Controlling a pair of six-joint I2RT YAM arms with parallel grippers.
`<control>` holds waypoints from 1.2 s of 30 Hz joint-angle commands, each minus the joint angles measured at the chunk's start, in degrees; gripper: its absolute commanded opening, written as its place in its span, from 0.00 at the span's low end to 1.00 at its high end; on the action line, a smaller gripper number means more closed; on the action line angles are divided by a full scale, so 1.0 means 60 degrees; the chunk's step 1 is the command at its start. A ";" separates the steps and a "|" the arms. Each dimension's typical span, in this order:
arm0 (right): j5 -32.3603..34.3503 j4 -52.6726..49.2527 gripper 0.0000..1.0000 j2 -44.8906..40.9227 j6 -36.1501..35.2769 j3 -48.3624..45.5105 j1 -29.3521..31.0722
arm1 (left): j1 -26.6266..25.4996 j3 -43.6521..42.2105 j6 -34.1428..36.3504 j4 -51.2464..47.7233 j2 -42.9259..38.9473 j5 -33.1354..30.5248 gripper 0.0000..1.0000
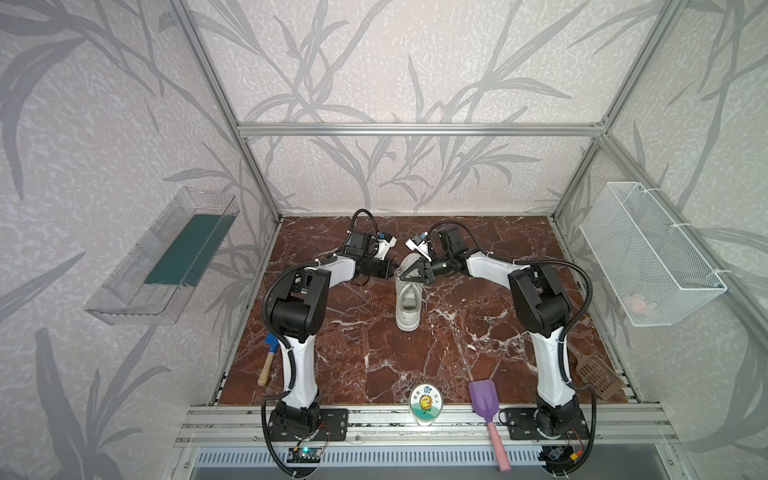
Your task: Tie the shoes
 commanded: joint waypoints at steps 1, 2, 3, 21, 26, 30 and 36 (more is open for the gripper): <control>-0.0377 -0.2149 0.00 -0.0127 -0.1831 0.0614 0.0050 | 0.0029 0.0459 0.0218 -0.0286 0.0280 0.0416 0.00; -0.0252 -0.2552 0.00 -0.0113 -0.2167 0.0727 0.0079 | 0.0029 0.0556 0.0244 -0.0334 0.0320 0.0446 0.00; -0.0168 -0.2814 0.00 -0.0097 -0.2418 0.0830 0.0096 | 0.0026 0.0673 0.0269 -0.0383 0.0373 0.0477 0.00; 0.2170 -0.3301 0.52 -0.1147 -0.2608 0.0493 0.0374 | -0.0088 0.0401 0.0586 0.0551 -0.0451 0.0760 0.00; 0.2670 -0.2852 0.60 -0.1559 -0.1823 0.0126 0.0239 | -0.0102 0.0554 0.0660 0.0443 -0.0481 0.1005 0.00; 0.2835 -0.2526 0.72 -0.1740 -0.1338 -0.0080 0.0055 | -0.0139 0.0748 0.0790 0.0229 -0.0436 0.1197 0.00; 0.2580 -0.0712 0.73 -0.2061 0.0432 -0.0754 -0.0319 | -0.0205 0.0987 0.0911 -0.0014 -0.0359 0.1205 0.00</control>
